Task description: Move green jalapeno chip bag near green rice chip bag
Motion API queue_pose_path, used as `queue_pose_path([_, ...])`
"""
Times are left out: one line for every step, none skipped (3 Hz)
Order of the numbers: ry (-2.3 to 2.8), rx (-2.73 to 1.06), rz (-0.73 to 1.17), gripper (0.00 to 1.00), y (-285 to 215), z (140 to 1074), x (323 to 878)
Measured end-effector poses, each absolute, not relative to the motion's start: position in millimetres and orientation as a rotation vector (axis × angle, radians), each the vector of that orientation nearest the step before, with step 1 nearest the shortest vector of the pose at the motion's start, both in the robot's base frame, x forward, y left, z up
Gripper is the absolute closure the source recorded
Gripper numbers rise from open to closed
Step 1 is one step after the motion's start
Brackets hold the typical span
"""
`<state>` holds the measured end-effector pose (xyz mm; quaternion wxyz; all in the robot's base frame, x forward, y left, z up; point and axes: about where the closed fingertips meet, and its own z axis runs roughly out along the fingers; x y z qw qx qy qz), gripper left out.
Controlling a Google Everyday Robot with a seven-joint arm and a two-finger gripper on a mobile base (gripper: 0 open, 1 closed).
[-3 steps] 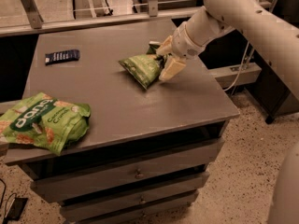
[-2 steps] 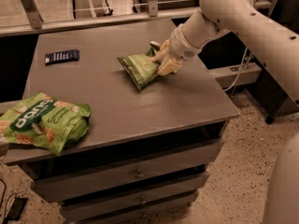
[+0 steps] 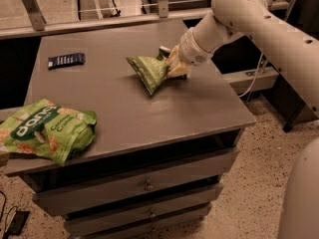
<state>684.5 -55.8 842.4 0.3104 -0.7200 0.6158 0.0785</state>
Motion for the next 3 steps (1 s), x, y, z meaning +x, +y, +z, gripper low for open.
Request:
queue_pose_path([1.626, -1.901, 0.207, 1.0, -55.7, 842.4, 684.5])
queue_pose_path([1.605, -1.902, 0.212, 1.0, -54.8, 852.7, 687.0])
queue_pose_path([1.544, -1.889, 0.155, 1.0, -53.3, 882.6, 690.5])
